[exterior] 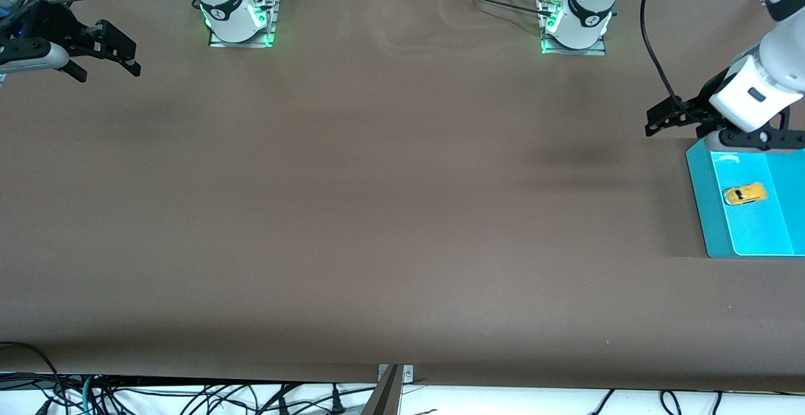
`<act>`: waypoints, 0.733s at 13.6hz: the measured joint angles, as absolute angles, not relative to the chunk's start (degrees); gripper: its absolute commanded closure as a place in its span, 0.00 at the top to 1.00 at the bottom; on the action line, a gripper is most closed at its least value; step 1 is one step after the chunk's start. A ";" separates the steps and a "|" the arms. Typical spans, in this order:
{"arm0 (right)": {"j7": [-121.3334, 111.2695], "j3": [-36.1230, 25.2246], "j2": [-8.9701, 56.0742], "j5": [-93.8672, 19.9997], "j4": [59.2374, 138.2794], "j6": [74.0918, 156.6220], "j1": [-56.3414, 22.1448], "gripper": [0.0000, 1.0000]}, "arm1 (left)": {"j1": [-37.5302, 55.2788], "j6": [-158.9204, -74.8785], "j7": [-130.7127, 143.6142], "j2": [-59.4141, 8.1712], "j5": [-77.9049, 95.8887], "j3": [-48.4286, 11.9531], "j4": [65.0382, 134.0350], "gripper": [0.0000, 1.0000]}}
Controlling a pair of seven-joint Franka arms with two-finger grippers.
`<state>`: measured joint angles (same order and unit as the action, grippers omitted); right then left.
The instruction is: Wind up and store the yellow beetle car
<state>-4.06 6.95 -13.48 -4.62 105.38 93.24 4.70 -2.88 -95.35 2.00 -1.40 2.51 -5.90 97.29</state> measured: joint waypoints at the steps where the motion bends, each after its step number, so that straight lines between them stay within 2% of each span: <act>1: -4.06 6.95 -13.48 -4.62 105.39 93.24 4.70 1.00 | -2.94 -95.35 1.75 -2.19 2.50 -5.86 96.42 1.00; 10: -4.06 6.95 -13.48 -4.62 105.58 93.24 4.70 1.00 | -3.66 -94.72 1.24 -3.17 2.48 -5.38 95.33 1.00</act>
<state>-4.06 6.95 -13.48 -4.62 105.58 93.24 4.70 -3.66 -94.72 1.24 -3.17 2.48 -5.38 95.33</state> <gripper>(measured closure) 0.000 0.000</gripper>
